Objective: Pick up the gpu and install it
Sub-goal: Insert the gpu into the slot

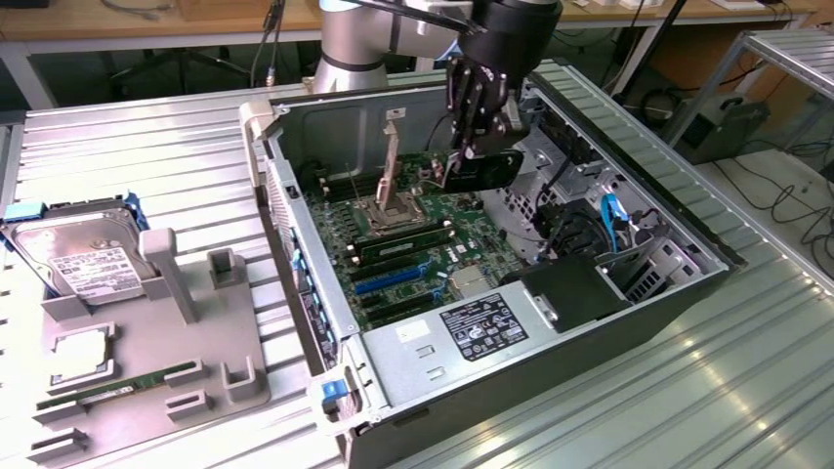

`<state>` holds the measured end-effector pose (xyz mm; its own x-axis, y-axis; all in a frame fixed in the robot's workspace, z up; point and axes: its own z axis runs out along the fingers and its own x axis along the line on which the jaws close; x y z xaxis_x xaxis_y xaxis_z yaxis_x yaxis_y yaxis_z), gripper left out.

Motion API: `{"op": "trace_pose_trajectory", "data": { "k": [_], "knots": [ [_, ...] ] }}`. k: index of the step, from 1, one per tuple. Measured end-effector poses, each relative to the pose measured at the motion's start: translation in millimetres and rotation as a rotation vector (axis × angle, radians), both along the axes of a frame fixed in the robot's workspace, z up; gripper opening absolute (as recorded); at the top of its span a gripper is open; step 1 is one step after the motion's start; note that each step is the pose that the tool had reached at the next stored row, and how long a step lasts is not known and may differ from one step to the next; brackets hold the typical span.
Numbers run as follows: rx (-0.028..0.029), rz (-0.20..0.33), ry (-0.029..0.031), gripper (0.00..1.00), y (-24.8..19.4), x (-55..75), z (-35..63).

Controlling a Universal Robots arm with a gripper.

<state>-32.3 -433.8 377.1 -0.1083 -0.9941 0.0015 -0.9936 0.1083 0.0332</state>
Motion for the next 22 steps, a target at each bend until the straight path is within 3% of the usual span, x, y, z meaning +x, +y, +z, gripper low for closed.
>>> {"op": "trace_pose_trajectory", "data": {
  "k": [9, 10, 13, 14, 16, 22],
  "knots": [
    [0.0008, 0.090, -0.0001, 0.26, 0.0, 0.2, -0.1],
    [0.0061, 0.093, -0.0003, 0.26, 0.0, 0.4, -0.1],
    [0.0457, 0.099, -0.0022, 0.26, 0.0, 0.4, 0.0],
    [0.0526, 0.103, -0.0024, 0.26, 0.0, 0.4, -0.1],
    [0.0585, 0.110, -0.0025, 0.26, 0.0, 0.3, 0.0],
    [0.0600, 0.120, -0.0023, 0.26, 0.0, 0.4, -0.1]
  ]
}}
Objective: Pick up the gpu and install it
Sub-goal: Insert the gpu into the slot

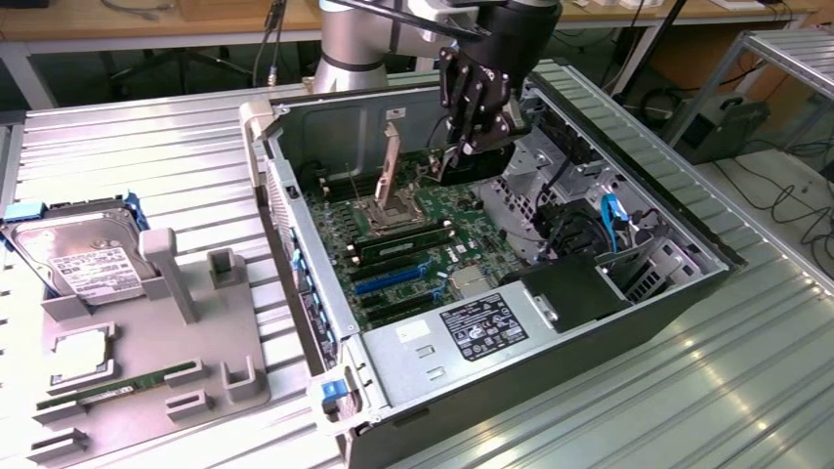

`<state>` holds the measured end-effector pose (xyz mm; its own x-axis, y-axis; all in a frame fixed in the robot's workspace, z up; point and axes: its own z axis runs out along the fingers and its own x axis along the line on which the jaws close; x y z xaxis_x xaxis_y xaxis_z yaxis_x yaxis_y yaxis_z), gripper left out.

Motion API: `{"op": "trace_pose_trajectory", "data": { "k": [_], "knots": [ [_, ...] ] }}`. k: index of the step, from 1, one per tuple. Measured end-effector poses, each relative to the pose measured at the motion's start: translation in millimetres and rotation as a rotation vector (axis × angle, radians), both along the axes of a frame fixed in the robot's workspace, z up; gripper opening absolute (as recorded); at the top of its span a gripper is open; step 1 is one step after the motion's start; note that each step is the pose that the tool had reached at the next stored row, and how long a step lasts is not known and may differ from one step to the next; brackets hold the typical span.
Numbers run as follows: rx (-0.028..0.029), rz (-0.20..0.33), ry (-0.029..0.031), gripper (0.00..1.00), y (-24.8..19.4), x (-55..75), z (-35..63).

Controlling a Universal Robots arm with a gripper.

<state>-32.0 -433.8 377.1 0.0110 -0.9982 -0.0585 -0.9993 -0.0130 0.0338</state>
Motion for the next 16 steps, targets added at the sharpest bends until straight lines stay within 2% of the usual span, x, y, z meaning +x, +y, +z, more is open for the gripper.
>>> {"op": "trace_pose_trajectory", "data": {
  "k": [5, 16],
  "knots": [
    [0.0001, 0.000, 0.0000, 0.26, -0.2, 0.0, -0.2],
    [0.0001, 0.000, 0.0000, 0.26, -6.8, -0.3, -2.0]
  ]
}}
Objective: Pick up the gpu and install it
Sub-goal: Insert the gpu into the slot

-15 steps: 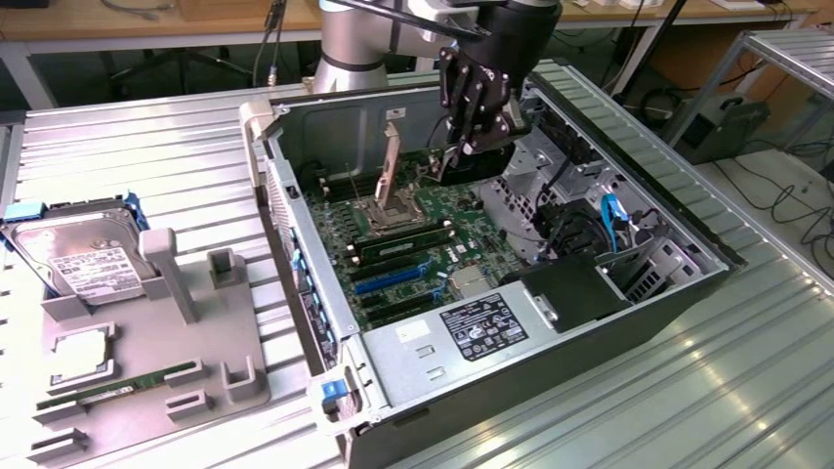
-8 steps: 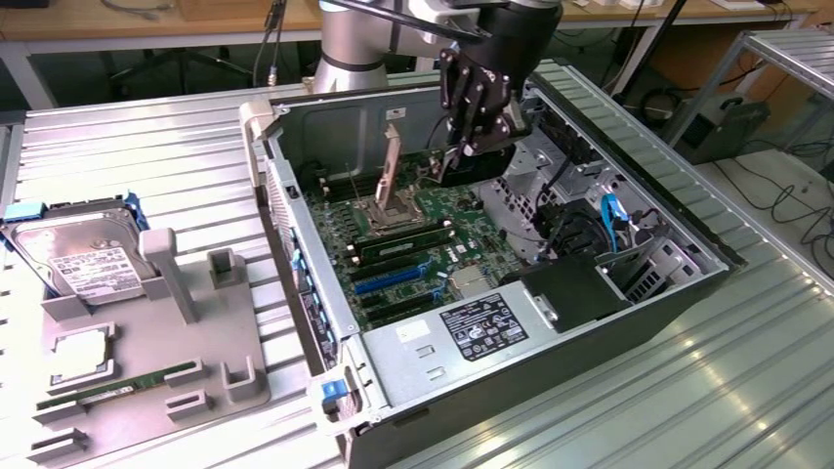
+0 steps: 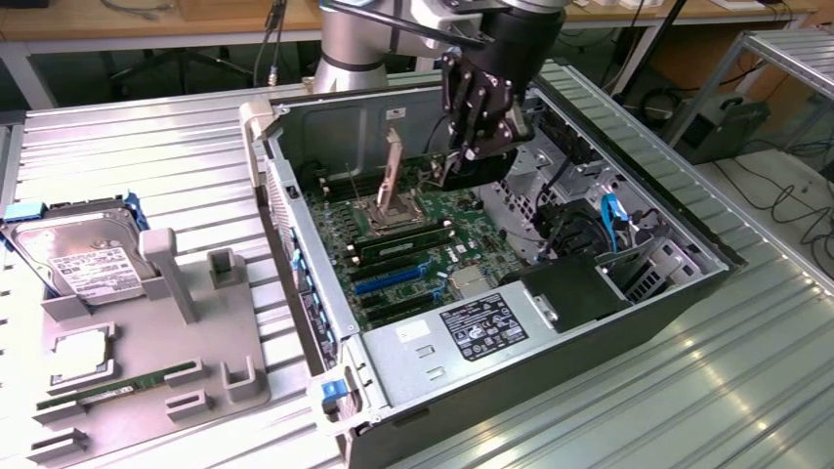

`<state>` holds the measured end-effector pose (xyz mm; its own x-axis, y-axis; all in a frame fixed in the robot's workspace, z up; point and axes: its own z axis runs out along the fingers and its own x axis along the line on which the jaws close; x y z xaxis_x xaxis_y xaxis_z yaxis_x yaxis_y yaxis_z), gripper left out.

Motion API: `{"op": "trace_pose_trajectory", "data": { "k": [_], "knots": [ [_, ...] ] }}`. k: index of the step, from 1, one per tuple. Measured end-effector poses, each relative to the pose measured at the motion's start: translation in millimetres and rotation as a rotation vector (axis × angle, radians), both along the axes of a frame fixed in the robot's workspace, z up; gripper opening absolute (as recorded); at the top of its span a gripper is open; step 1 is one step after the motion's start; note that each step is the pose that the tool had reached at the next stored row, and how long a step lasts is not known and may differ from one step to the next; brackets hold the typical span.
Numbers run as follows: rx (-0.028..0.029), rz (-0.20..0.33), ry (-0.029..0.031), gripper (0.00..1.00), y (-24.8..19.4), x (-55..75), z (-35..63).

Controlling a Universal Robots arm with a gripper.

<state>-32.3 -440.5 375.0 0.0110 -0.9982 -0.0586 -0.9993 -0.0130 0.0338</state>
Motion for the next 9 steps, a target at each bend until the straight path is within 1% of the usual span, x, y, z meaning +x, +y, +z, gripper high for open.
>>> {"op": "trace_pose_trajectory", "data": {
  "k": [4, 6, 9],
  "knots": [
    [-0.0001, 0.000, 0.0001, 0.26, -1.6, 0.0, -0.5],
    [0.0000, 0.000, 0.0000, 0.26, -3.3, 0.0, -0.9],
    [0.0001, 0.000, -0.0001, 0.26, -4.3, 0.0, -1.3]
  ]
}}
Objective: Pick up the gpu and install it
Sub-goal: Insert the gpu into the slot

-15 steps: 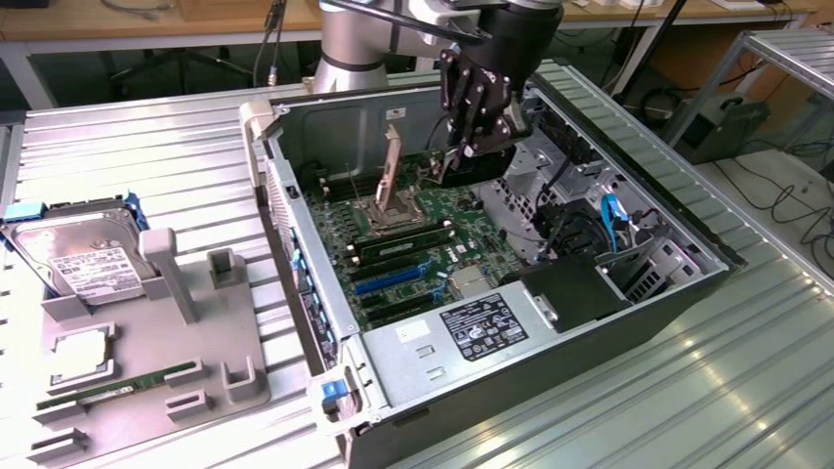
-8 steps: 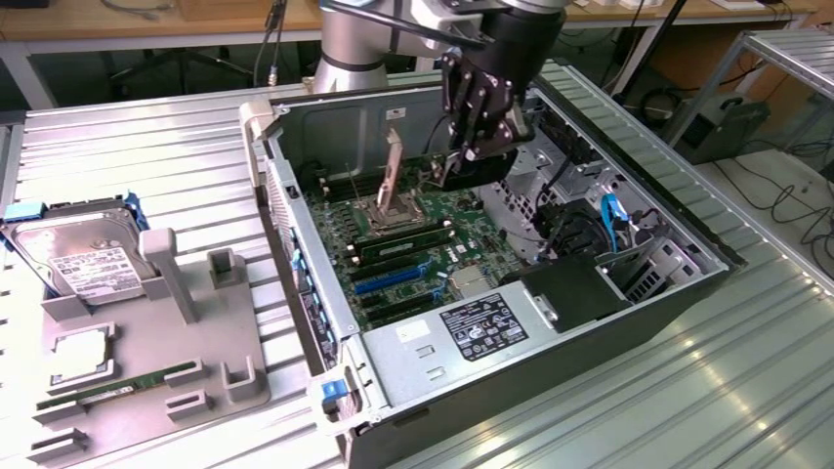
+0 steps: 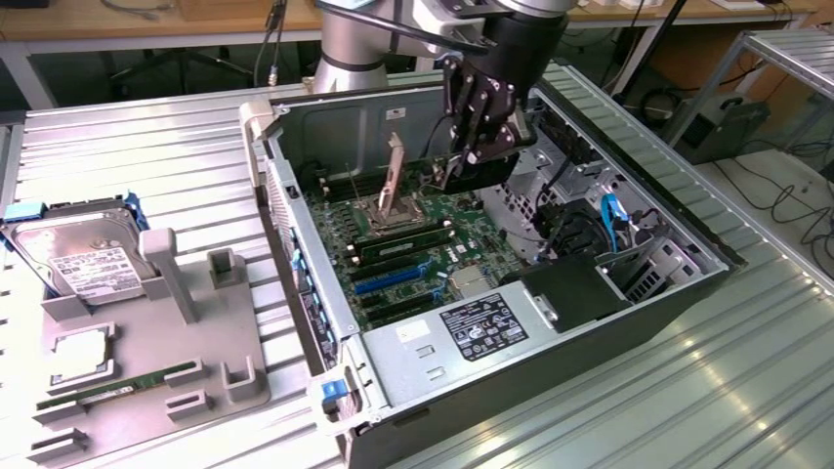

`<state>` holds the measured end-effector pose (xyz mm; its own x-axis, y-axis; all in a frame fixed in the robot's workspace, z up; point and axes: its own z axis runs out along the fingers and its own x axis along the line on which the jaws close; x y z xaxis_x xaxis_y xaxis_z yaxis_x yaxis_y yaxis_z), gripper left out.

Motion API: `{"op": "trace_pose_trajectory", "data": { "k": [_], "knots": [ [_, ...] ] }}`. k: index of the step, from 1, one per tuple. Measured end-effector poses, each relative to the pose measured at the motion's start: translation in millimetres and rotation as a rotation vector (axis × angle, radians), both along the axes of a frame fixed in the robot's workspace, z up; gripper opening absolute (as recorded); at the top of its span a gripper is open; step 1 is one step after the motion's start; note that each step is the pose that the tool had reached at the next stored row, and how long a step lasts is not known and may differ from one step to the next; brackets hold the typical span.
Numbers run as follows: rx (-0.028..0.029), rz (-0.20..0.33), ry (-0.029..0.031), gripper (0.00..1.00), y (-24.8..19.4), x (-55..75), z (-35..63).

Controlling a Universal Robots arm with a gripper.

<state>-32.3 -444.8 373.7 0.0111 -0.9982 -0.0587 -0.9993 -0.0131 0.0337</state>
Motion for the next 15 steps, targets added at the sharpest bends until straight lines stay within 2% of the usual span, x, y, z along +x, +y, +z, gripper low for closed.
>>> {"op": "trace_pose_trajectory", "data": {
  "k": [15],
  "knots": [
    [-0.0001, 0.000, 0.0001, 0.26, -3.9, -0.2, -2.0]
  ]
}}
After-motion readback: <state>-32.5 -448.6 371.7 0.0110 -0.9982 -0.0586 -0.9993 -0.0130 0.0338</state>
